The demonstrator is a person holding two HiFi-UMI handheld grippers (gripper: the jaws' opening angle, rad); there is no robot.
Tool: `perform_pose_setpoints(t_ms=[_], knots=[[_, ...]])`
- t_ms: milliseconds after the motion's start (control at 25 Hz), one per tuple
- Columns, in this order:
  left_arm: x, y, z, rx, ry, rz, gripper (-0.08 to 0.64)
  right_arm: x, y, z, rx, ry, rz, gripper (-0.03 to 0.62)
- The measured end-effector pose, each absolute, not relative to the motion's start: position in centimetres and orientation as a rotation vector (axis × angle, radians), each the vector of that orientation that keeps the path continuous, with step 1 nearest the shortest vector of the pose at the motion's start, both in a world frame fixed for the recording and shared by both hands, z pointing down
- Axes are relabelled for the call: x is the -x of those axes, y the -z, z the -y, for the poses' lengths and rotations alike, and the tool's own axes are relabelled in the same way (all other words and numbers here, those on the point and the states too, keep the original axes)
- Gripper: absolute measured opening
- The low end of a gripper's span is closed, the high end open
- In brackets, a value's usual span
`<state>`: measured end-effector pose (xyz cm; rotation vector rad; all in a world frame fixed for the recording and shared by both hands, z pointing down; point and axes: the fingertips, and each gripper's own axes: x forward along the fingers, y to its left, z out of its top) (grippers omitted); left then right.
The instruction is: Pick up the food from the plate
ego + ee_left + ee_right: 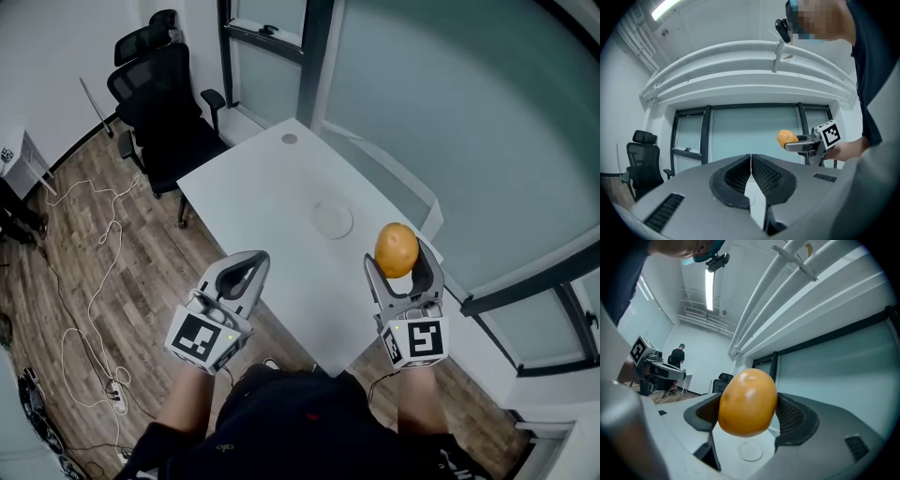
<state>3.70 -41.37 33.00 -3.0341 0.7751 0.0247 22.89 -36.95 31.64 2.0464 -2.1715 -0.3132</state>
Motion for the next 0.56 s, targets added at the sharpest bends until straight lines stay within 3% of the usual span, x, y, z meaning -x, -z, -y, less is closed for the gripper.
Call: perform_pose_setpoints(t_ms=[560], knots=[[-3.6, -32.5, 41.5, 3.037, -0.033, -0.786, 0.026, -21.6, -30.3, 37.2, -2.014, 0.355, 2.206, 0.371]])
